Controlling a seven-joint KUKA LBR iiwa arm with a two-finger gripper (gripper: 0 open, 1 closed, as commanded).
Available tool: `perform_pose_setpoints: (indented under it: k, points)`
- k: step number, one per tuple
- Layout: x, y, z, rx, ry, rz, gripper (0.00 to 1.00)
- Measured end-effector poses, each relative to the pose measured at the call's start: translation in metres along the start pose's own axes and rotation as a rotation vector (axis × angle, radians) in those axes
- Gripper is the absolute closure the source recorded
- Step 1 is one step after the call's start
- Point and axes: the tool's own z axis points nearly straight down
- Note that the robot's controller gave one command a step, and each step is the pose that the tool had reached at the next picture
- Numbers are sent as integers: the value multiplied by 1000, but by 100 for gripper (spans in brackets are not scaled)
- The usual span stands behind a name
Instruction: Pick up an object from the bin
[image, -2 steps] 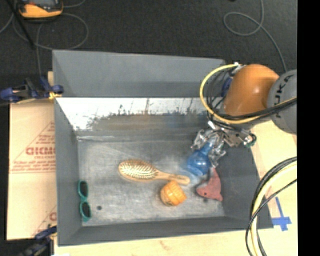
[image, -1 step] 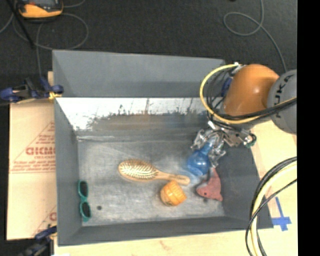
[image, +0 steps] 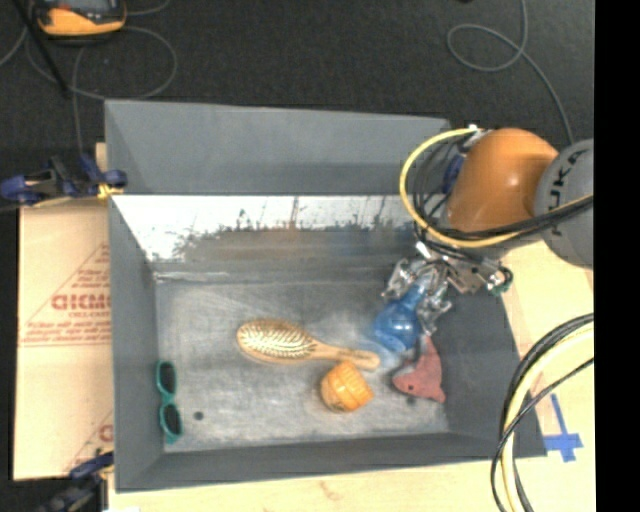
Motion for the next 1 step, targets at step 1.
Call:
perform_pose_setpoints:
  k: [1]
  points:
    - [0, 0, 0, 0, 0, 0, 100]
